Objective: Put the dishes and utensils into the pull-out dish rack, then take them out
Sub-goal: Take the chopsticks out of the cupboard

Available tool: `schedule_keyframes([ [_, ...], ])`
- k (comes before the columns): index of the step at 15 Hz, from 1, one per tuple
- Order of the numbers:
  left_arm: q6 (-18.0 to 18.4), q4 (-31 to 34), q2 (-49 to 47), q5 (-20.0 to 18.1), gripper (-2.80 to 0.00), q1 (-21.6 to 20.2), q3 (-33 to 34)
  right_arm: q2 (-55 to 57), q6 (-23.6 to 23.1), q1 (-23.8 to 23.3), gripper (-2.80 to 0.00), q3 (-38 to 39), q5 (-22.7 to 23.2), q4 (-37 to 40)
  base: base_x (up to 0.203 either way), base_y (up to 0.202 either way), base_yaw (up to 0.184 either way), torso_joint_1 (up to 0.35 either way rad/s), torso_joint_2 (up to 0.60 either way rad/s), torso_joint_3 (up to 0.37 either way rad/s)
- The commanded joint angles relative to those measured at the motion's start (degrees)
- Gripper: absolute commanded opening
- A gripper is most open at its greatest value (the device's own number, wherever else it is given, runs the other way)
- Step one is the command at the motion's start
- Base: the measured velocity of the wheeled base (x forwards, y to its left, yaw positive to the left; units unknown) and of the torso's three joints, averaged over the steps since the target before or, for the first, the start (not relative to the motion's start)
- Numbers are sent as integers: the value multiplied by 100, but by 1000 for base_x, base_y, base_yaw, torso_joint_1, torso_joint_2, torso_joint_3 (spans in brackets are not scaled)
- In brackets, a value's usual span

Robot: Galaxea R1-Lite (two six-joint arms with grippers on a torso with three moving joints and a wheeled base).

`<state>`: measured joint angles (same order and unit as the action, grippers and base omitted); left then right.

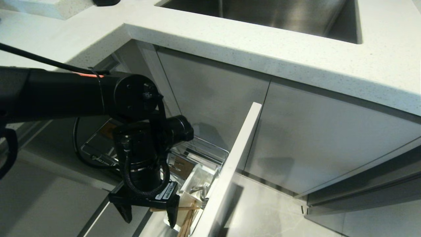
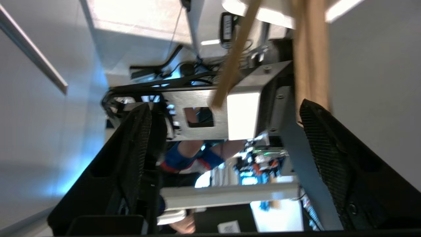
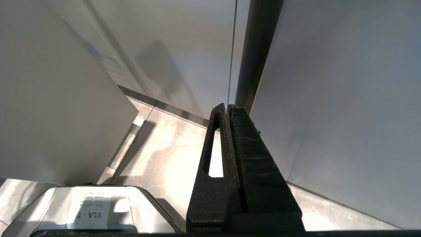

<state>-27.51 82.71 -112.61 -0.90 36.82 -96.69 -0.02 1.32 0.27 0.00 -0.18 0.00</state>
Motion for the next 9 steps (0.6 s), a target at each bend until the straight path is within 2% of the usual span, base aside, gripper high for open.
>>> schedule_keyframes([
  [1,150,44,-138,2,0,-154,52,2,0,0,-280,9,1,-1,0,0,0,0,0,0],
  [3,281,37,-256,-6,0,-274,56,2,0,0,-280,9,1,0,0,0,0,0,0,0],
  [9,281,-18,-620,-20,0,-296,5,2,0,7,-280,9,1,0,0,0,0,0,0,0],
])
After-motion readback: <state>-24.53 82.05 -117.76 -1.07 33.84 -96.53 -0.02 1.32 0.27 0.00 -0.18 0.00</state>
